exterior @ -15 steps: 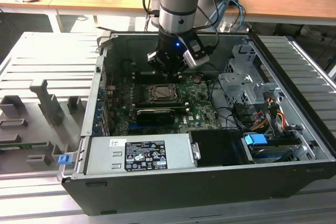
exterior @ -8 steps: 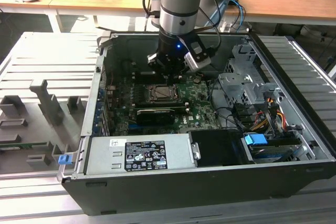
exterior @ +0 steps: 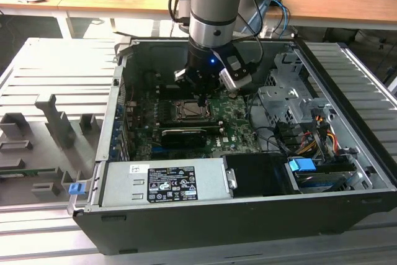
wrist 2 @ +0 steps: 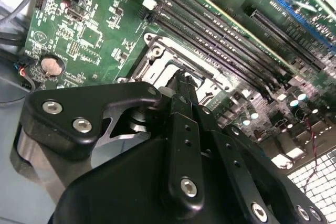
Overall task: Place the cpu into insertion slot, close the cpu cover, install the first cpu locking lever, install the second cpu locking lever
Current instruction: 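Install the second cpu locking lever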
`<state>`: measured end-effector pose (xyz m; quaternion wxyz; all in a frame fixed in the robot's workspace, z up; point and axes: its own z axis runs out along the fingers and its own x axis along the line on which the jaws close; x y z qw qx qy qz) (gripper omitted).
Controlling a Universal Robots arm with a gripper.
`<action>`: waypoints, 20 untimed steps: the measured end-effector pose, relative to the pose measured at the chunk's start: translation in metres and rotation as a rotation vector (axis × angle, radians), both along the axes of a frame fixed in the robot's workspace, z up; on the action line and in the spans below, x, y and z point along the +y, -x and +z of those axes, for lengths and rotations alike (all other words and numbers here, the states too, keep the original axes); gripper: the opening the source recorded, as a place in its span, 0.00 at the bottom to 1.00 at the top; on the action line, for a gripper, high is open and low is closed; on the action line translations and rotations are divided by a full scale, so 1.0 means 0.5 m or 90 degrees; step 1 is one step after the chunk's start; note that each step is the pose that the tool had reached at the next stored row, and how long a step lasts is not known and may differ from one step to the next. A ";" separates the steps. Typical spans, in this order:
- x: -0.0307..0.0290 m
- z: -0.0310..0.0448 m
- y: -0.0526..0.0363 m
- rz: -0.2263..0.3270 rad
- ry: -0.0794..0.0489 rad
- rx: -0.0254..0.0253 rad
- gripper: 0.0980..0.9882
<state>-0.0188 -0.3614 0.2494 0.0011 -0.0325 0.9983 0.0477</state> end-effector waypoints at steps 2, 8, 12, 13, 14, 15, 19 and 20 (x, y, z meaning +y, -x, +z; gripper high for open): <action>-0.005 -0.001 0.000 0.000 0.000 0.0000 0.01; -0.022 -0.008 0.003 0.002 -0.034 0.0000 0.01; -0.034 -0.025 0.007 0.005 -0.034 0.0003 0.01; -0.041 -0.025 0.009 0.006 -0.034 0.0002 0.01; -0.044 -0.025 0.013 0.008 -0.034 0.0002 0.01; -0.046 -0.025 0.021 0.008 -0.035 0.0002 0.01; -0.050 -0.029 0.067 0.009 -0.040 0.0002 0.01; -0.050 -0.038 0.072 0.010 -0.041 0.0003 0.01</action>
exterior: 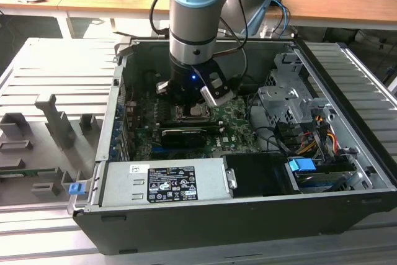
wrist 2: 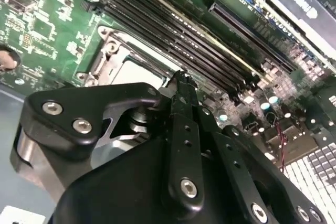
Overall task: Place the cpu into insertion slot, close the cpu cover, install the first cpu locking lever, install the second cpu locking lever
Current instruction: 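Install the second cpu locking lever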
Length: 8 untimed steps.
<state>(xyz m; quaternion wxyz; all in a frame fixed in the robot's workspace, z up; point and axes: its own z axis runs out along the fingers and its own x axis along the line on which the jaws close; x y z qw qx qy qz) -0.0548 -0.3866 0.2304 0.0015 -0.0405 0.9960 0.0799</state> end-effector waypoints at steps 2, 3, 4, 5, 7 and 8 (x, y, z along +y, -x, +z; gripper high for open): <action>0.000 -0.015 0.002 0.001 0.000 0.0000 0.01; 0.000 -0.020 0.003 0.001 -0.002 0.0000 0.01; 0.000 -0.023 0.003 0.002 -0.006 0.0001 0.01; -0.001 -0.024 0.003 0.002 -0.009 0.0001 0.01; -0.004 -0.028 0.004 0.002 -0.021 0.0001 0.01; -0.009 -0.028 0.005 0.002 -0.029 0.0000 0.01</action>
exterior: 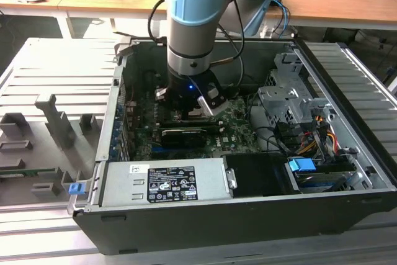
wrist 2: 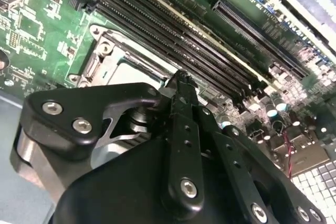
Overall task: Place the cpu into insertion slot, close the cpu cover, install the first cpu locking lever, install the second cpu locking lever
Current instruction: 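Install the second cpu locking lever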
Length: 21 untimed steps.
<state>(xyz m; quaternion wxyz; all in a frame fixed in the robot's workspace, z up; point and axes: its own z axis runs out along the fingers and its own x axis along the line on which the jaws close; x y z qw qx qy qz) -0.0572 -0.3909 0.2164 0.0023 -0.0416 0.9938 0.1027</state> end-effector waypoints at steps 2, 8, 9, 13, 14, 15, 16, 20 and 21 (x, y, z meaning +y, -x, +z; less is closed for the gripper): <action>-0.013 0.000 0.005 0.000 -0.030 -0.0001 0.01; -0.035 -0.015 0.033 0.000 -0.068 0.0000 0.01; -0.035 -0.020 0.034 0.000 -0.070 0.0000 0.01; -0.036 -0.032 0.039 0.000 -0.079 -0.0001 0.01; -0.037 -0.034 0.040 0.000 -0.080 0.0000 0.01; -0.037 -0.040 0.042 0.000 -0.089 0.0001 0.01; -0.037 -0.043 0.043 0.000 -0.100 0.0000 0.01; -0.037 -0.053 0.047 0.000 -0.113 0.0000 0.01; -0.037 -0.053 0.048 0.000 -0.114 0.0000 0.01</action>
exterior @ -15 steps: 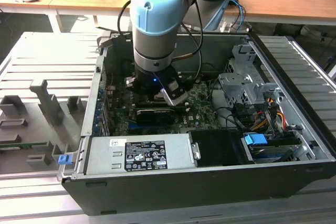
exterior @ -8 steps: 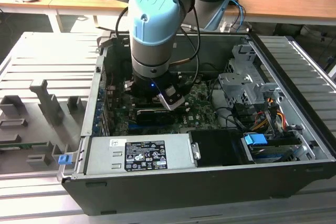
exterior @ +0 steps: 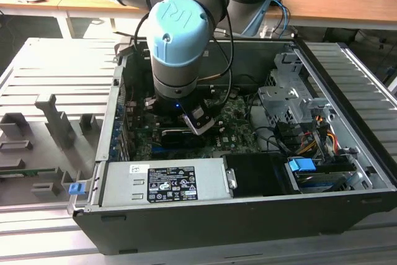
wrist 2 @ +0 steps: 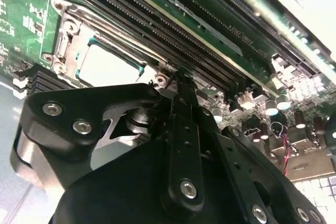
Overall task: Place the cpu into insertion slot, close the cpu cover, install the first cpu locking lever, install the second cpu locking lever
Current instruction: 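Install the second cpu locking lever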
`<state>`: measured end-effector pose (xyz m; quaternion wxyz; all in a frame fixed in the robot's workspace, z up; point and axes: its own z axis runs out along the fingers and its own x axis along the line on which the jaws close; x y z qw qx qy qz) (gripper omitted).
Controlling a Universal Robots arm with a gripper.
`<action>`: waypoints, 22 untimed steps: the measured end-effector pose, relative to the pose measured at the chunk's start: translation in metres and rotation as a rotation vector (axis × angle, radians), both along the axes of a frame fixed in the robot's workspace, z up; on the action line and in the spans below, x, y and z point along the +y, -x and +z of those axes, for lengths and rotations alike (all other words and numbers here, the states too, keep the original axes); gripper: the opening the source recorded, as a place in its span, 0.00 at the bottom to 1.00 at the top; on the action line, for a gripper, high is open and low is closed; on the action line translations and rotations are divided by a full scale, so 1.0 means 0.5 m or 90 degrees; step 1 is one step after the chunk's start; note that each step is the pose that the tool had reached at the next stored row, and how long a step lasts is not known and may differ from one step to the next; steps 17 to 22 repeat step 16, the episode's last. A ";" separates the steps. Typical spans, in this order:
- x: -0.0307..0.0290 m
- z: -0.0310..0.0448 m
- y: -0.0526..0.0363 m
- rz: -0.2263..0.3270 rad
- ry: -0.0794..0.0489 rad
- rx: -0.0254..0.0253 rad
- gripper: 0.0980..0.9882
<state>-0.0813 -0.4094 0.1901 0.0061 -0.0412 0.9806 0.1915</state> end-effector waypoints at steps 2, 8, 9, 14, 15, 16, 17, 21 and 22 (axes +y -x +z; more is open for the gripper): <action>0.000 0.004 0.000 0.000 0.000 -0.0001 0.01; 0.000 0.032 0.001 0.000 0.000 -0.0001 0.01; 0.000 0.034 0.001 0.000 0.000 0.0000 0.01; 0.000 0.050 0.001 0.000 0.000 0.0000 0.01; 0.000 0.051 0.001 0.000 0.000 -0.0001 0.01; 0.000 0.051 0.001 0.000 0.000 -0.0001 0.01; 0.000 0.051 0.001 0.000 0.000 -0.0001 0.01; 0.000 0.051 0.001 0.000 0.000 -0.0001 0.01; 0.000 0.051 0.001 0.000 0.000 -0.0001 0.01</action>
